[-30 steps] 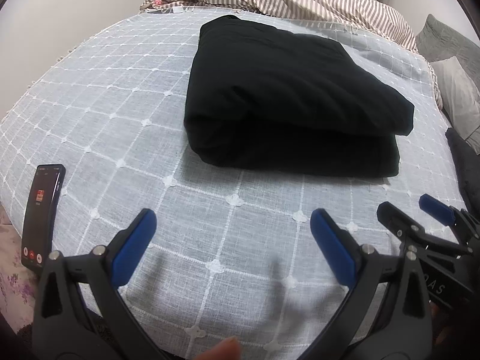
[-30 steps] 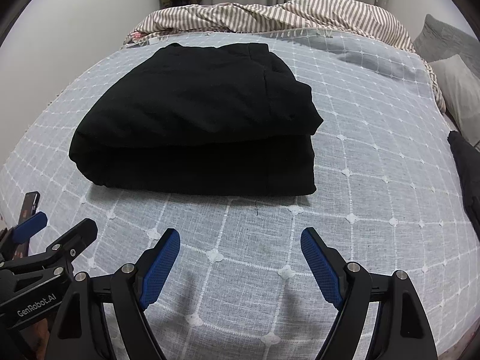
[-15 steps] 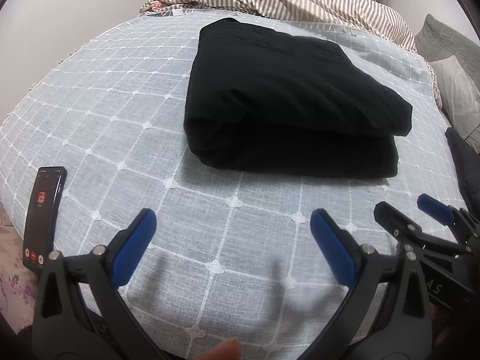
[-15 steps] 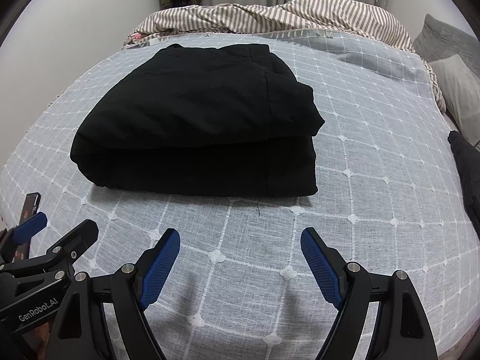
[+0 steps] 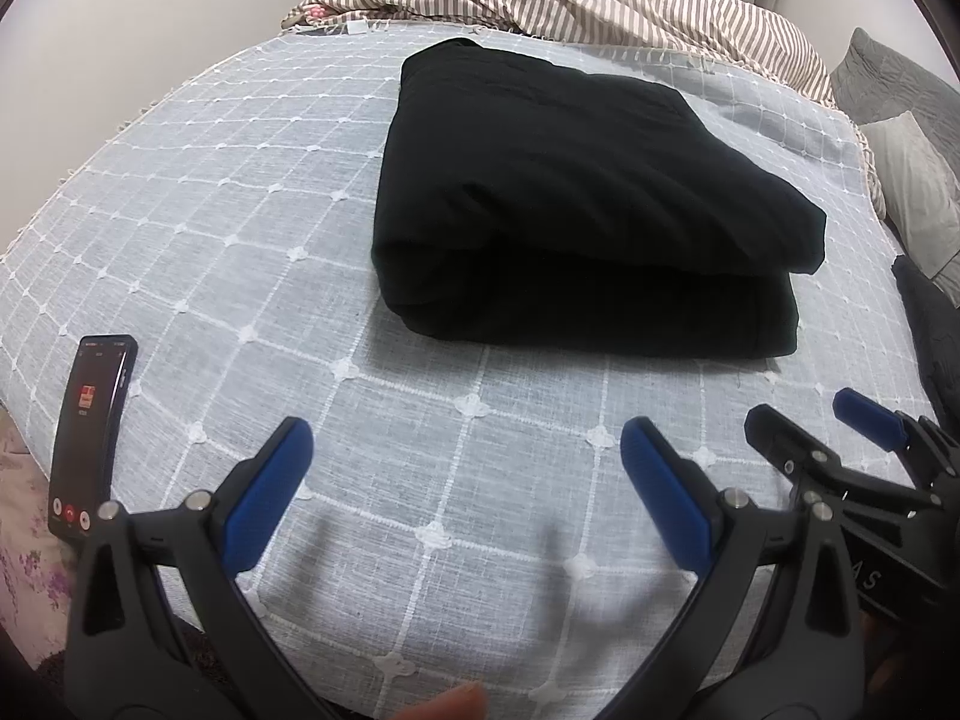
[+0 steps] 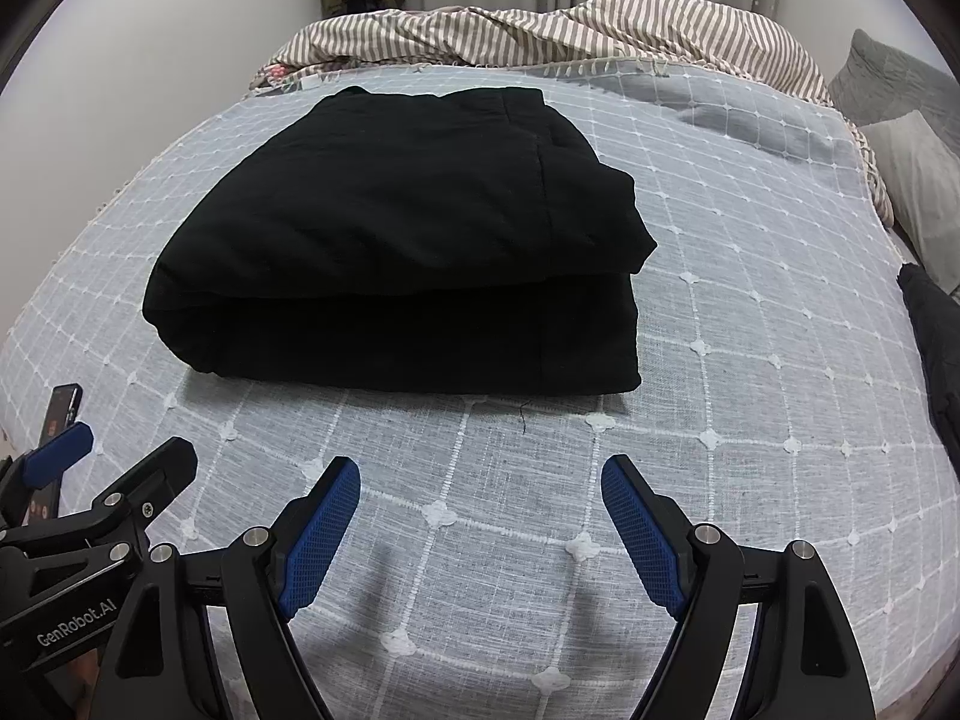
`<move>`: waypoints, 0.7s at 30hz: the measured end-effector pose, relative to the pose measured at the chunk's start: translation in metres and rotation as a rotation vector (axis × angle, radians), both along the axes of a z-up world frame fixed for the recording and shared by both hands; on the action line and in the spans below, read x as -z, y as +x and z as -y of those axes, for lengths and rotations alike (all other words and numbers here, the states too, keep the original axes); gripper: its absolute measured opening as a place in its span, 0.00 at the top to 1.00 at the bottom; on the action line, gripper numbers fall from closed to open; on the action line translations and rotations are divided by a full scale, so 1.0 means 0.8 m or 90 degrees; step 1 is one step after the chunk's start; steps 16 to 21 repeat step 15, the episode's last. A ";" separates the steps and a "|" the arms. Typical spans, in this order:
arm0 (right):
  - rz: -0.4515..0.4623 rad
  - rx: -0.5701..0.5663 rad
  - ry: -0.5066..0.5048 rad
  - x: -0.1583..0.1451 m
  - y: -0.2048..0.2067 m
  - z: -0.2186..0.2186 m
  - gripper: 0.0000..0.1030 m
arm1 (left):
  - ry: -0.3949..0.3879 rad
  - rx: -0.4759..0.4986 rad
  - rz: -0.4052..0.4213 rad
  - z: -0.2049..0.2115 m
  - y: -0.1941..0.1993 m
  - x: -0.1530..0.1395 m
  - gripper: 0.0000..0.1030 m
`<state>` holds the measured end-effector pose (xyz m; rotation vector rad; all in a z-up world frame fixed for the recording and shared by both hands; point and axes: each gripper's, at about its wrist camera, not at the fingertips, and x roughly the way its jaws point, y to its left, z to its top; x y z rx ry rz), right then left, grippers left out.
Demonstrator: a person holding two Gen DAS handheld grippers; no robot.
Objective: Fold large clothes
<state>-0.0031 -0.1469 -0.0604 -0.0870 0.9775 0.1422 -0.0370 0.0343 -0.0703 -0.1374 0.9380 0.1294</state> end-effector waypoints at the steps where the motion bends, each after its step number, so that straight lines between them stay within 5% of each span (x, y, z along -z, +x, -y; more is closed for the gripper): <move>1: 0.000 0.000 0.000 0.000 0.000 -0.001 0.18 | 0.000 0.000 0.000 0.000 0.000 0.000 0.01; 21: -0.003 0.000 -0.001 0.003 0.000 0.002 0.18 | 0.002 0.001 -0.005 0.000 0.002 0.005 0.01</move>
